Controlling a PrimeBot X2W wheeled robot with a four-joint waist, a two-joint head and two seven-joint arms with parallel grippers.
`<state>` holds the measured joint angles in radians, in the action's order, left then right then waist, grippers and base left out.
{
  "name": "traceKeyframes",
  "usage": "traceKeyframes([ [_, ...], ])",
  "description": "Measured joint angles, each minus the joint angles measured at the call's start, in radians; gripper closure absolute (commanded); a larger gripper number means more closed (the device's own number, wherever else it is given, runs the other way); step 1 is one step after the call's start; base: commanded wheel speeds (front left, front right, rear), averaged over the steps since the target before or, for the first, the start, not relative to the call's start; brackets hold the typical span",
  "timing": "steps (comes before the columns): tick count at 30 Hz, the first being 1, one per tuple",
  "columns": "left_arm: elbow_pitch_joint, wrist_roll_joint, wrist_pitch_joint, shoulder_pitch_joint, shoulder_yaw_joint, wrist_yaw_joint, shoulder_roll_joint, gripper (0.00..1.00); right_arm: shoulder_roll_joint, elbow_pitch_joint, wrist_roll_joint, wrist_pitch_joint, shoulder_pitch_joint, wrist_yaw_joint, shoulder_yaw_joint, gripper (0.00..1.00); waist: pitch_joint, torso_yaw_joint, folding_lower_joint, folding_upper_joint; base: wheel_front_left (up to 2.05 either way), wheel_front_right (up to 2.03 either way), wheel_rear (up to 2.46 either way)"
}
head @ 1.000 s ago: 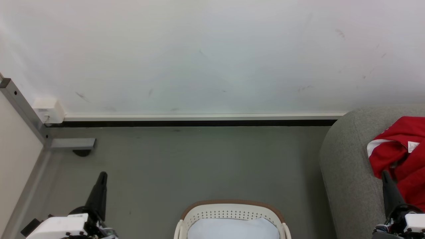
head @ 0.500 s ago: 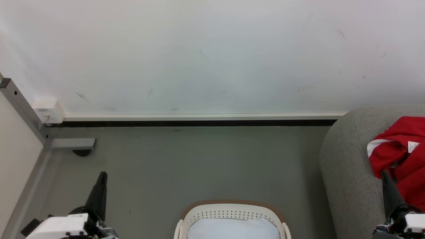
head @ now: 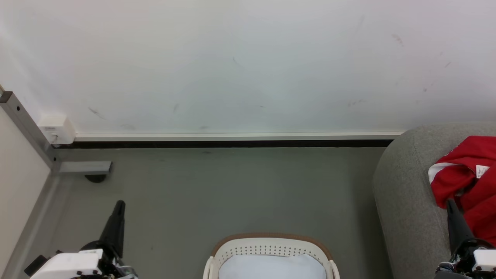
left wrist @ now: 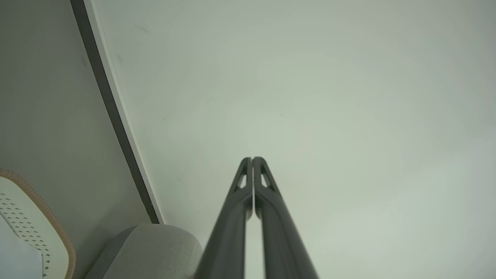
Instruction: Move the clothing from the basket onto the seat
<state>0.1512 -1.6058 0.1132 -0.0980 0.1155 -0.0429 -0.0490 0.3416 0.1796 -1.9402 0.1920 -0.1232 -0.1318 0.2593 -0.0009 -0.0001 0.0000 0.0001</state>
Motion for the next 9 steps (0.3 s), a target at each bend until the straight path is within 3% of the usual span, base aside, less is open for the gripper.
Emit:
traceKeyframes([
  [9, 0.0, 0.0, 0.0, 0.0, 0.0, 0.0, 0.0, 1.0, 0.005, -0.002, -0.004, 0.003, 0.0, 0.0, 0.007, 1.0, 0.0, 0.0, 0.0, 0.0, 0.0, 0.0, 0.0],
])
